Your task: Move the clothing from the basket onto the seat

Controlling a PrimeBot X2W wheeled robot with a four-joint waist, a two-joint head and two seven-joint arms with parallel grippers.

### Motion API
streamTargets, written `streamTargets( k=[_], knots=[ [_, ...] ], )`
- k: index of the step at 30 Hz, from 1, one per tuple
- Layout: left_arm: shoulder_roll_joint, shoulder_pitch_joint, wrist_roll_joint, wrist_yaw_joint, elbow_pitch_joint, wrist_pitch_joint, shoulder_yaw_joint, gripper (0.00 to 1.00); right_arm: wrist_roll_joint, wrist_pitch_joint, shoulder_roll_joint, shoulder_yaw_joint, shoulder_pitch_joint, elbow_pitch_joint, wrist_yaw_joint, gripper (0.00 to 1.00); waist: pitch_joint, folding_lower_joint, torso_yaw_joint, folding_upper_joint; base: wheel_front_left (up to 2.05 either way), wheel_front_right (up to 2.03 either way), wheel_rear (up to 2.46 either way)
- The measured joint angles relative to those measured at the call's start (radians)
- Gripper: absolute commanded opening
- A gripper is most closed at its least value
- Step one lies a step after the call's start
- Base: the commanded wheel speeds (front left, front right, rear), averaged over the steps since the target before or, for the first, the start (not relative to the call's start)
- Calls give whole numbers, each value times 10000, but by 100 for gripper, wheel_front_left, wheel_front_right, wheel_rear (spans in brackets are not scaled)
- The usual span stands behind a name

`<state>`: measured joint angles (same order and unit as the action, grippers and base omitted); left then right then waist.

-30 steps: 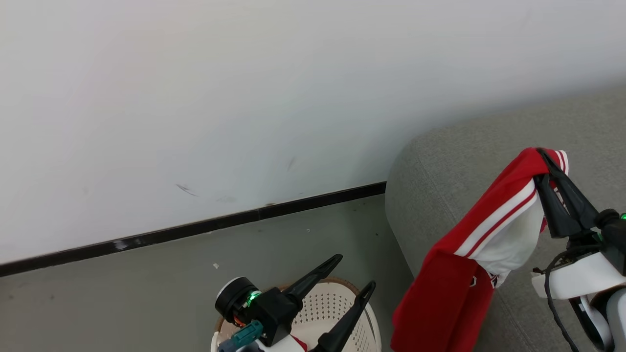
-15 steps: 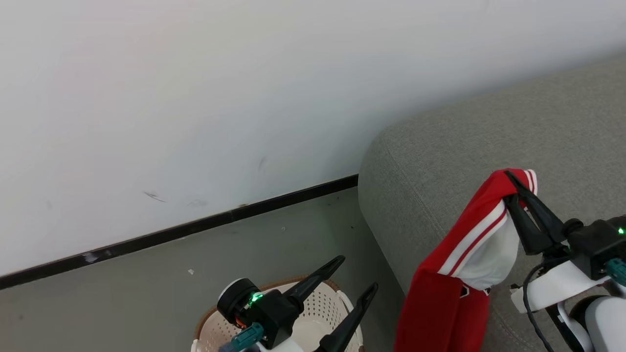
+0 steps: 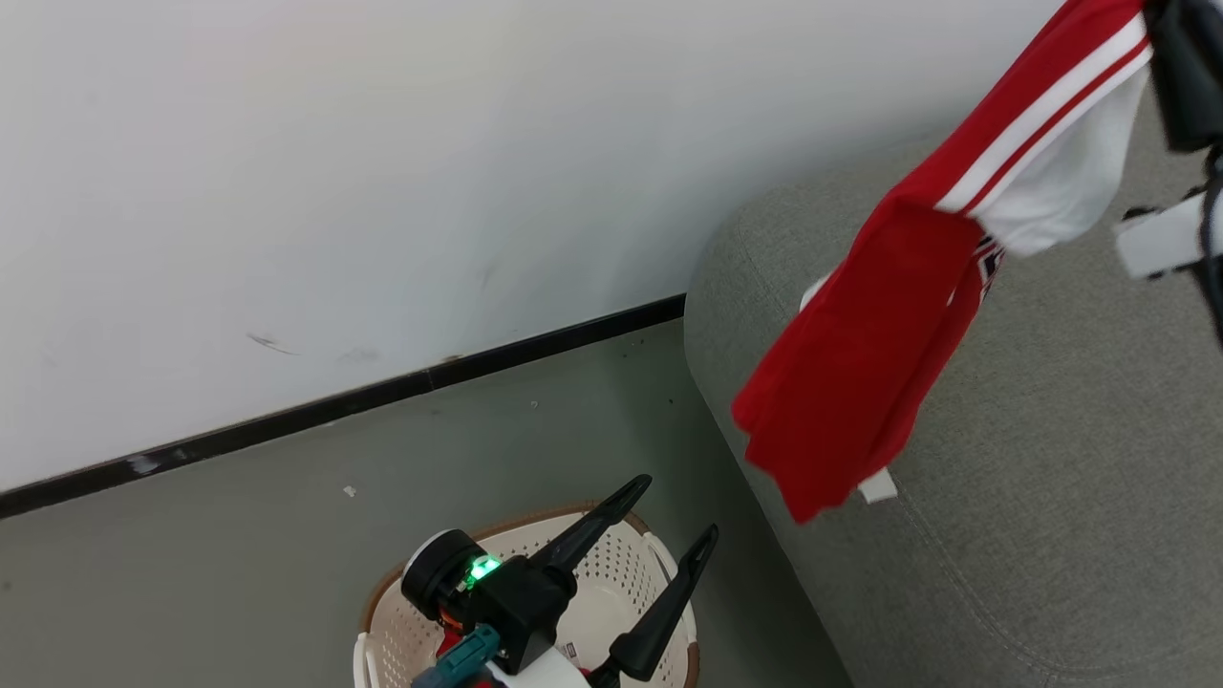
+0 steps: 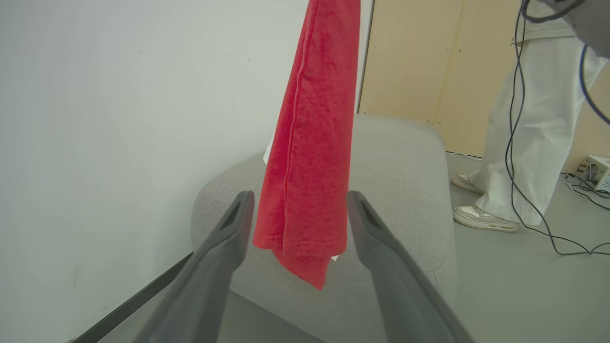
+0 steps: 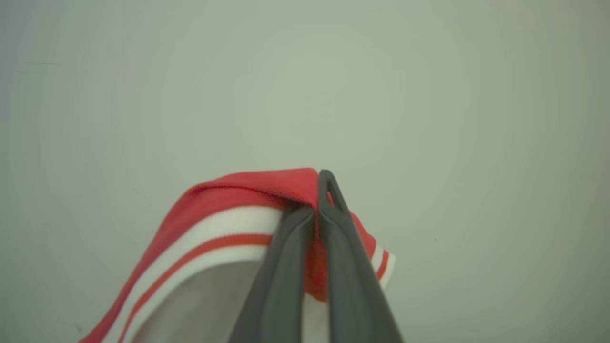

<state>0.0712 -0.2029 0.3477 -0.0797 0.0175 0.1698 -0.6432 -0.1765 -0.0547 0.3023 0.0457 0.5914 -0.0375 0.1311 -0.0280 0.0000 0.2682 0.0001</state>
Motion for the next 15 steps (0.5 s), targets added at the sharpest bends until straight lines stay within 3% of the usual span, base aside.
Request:
streamTargets(
  k=[7,15],
  knots=[
    [211,-286,-397,155,-351,-13,61,100,-487,568,497,-1214,2149,1162,2,0,-511,0,-47,0,0,0,0],
    [284,-772,-696,188,-794,-336,13,100,-382,767,1369,-2803,3217,2711,0,0,-1181,0,-181,0,0,0,0]
  ],
)
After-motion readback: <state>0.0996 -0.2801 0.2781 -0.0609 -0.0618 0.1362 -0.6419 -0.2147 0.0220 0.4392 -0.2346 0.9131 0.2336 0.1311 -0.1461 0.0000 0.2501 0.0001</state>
